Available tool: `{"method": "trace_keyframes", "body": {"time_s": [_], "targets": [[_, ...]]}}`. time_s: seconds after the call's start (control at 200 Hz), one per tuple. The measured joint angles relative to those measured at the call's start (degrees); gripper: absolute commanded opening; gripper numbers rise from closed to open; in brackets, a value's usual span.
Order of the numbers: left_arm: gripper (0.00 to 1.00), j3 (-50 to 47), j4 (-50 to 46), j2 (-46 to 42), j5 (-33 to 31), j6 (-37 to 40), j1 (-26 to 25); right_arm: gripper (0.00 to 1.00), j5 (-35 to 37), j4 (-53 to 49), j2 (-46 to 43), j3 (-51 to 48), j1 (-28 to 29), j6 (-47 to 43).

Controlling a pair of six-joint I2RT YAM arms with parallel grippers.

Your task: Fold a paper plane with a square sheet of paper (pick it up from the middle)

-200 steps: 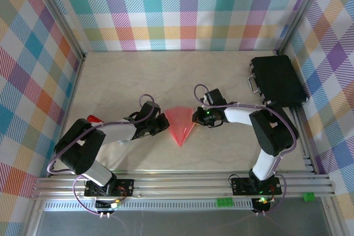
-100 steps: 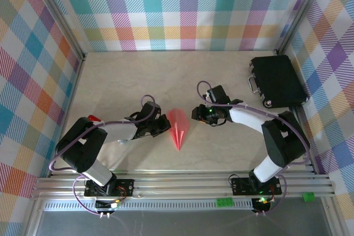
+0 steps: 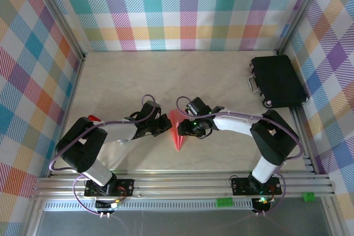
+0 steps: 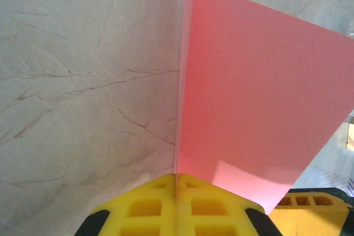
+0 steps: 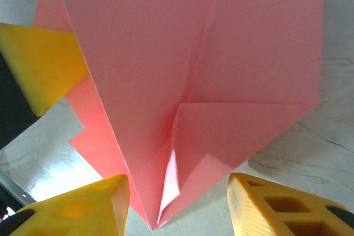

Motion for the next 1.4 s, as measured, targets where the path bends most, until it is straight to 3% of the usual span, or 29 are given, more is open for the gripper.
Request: {"method": "trace_keyframes", "body": {"time_s": [0.28, 0.815, 1.4], "targets": [[0.01, 0.0, 0.0, 0.0, 0.4, 0.0, 0.0, 0.54, 3.7, -0.8, 1.3, 2.8, 4.3, 0.5], [0.0, 0.0, 1.3, -0.1, 1.5, 0.0, 0.0, 0.58, 7.4, -3.3, 3.4, 4.7, 6.8, 0.0], [0.0, 0.0, 1.3, -0.1, 1.9, -0.2, 0.0, 0.35, 13.9, -5.8, 3.5, 5.0, 6.9, 3.0]]}}
